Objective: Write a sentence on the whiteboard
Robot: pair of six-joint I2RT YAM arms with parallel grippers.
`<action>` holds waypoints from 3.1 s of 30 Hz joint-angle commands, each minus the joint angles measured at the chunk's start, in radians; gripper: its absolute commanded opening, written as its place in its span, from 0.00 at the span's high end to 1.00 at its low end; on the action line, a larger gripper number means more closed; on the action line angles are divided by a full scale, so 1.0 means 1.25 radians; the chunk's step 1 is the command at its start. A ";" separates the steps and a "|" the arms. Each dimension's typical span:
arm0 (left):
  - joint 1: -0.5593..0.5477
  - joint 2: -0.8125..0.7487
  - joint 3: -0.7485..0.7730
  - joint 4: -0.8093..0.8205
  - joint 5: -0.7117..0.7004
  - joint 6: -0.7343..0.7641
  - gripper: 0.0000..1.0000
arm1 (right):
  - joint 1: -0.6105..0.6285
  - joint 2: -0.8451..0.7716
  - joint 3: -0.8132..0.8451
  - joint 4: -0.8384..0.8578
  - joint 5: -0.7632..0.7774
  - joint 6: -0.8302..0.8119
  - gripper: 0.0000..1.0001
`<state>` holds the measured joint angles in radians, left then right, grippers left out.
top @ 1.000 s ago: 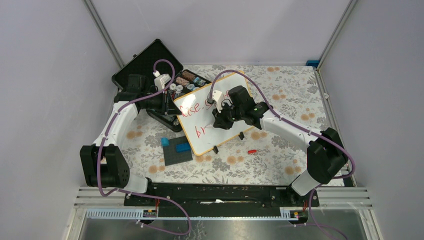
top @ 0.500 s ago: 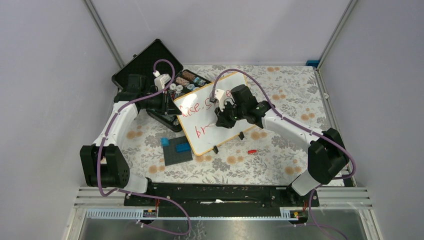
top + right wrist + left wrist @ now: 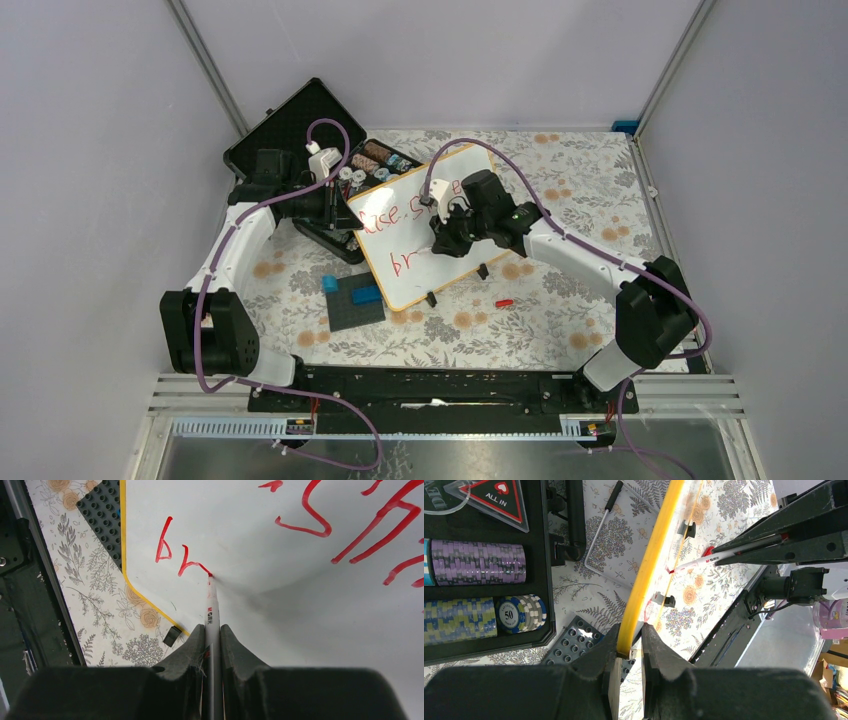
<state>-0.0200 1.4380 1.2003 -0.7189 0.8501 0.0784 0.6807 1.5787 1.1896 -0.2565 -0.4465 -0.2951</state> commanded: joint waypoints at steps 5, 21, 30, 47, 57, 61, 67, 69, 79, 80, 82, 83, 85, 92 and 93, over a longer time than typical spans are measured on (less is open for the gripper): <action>-0.016 0.001 0.003 0.029 -0.057 0.038 1.00 | 0.014 -0.004 -0.039 0.020 0.010 -0.018 1.00; -0.017 -0.003 0.001 0.029 -0.057 0.037 1.00 | 0.006 -0.031 0.007 -0.011 0.049 -0.046 1.00; -0.017 -0.002 -0.001 0.029 -0.055 0.037 1.00 | 0.007 -0.039 0.059 -0.043 -0.015 -0.025 1.00; -0.018 -0.008 -0.004 0.029 -0.058 0.039 1.00 | 0.008 0.014 0.067 -0.003 0.019 -0.017 1.00; -0.018 -0.007 -0.004 0.029 -0.060 0.040 1.00 | 0.007 0.014 0.055 -0.006 0.022 -0.023 1.00; -0.018 -0.005 -0.005 0.030 -0.062 0.040 1.00 | 0.007 -0.001 0.062 -0.029 -0.009 -0.017 1.00; -0.018 -0.006 -0.006 0.029 -0.062 0.040 1.00 | -0.007 -0.041 0.083 -0.062 -0.090 0.007 1.00; -0.018 -0.008 -0.006 0.029 -0.062 0.040 1.00 | -0.025 -0.047 0.093 -0.070 -0.114 0.022 1.00; -0.018 -0.008 -0.003 0.021 -0.060 0.045 1.00 | -0.083 -0.056 0.083 -0.081 -0.109 0.006 1.00; -0.018 -0.007 -0.002 0.019 -0.059 0.046 1.00 | -0.089 -0.056 0.084 -0.086 -0.114 0.003 1.00; -0.018 -0.007 -0.002 0.018 -0.061 0.048 1.00 | -0.101 -0.054 0.087 -0.099 -0.128 0.001 1.00; -0.018 -0.008 -0.002 0.018 -0.061 0.048 1.00 | -0.107 -0.052 0.090 -0.106 -0.137 0.000 1.00; -0.019 -0.006 0.000 0.018 -0.061 0.048 1.00 | -0.117 -0.048 0.096 -0.117 -0.154 -0.002 1.00; -0.020 -0.005 0.000 0.018 -0.060 0.048 1.00 | -0.143 -0.025 0.112 -0.152 -0.191 -0.023 1.00; -0.020 -0.005 0.000 0.017 -0.061 0.048 1.00 | -0.146 -0.024 0.112 -0.152 -0.198 -0.023 1.00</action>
<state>-0.0238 1.4372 1.2003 -0.7177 0.8482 0.0784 0.5156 1.5406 1.2854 -0.4305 -0.6342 -0.3016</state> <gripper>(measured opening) 0.173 0.186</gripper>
